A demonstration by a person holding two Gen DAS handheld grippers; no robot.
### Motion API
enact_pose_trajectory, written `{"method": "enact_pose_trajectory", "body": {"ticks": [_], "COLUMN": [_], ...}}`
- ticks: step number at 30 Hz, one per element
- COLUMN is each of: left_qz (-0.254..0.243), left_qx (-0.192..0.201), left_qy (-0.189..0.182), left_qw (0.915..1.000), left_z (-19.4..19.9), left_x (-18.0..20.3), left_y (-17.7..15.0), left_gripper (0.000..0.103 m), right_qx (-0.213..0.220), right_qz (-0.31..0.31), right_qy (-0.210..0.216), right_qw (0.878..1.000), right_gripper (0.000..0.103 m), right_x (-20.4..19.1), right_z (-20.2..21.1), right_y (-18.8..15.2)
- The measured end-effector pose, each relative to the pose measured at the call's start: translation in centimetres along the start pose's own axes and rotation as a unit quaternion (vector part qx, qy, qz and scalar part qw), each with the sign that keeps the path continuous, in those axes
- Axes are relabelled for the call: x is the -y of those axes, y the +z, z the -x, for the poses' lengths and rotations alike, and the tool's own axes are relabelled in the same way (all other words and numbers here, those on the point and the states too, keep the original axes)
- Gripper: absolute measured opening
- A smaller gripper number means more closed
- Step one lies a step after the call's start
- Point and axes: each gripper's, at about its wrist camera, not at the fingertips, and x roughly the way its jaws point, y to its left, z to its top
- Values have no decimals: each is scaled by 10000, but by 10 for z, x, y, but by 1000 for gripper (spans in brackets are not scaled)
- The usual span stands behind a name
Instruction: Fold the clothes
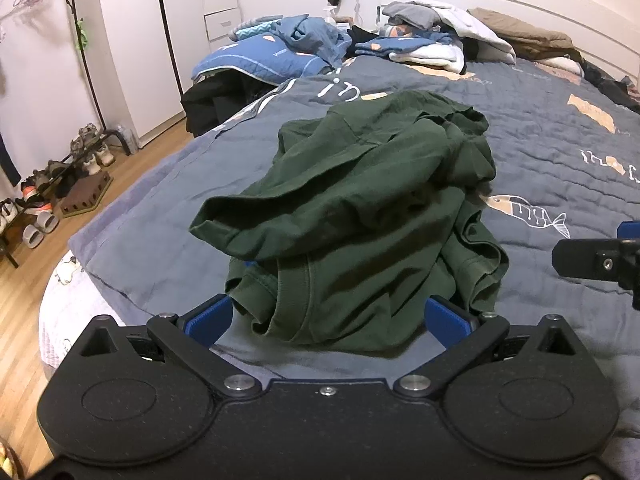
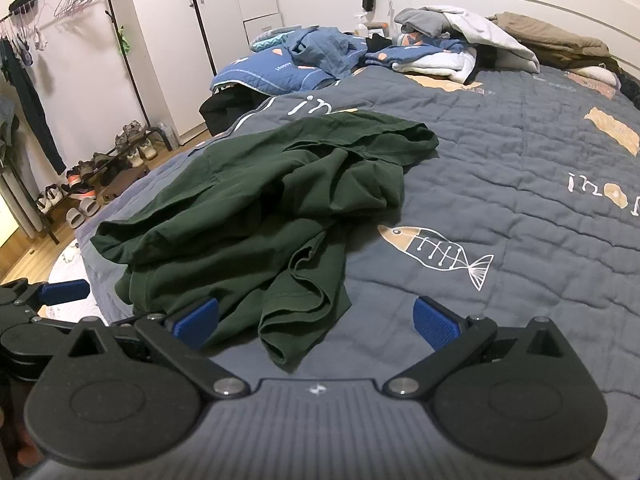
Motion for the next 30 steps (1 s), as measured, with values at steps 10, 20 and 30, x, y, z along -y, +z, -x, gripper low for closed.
{"method": "enact_pose_trajectory", "body": {"ticks": [10,20,30], "left_qz": [54,78,96], "left_qx": [25,-29,-31], "left_qy": [-6,2,35], "left_qw": [10000,10000,9999], "left_z": [3,0,0], "left_x": [-4,-3,-3], "left_y": [-2,0,1], "left_gripper": [103,103,103], "right_qx": [-17,-15,-31], "right_qz": [-44,-47,-28], "right_qy": [27,40,51], "right_qw": [10000,10000,10000], "right_gripper": [103,103,103], "right_x": [1,0,-2], "right_z": [0,0,-1], "right_y": [-1,-1,-2]}}
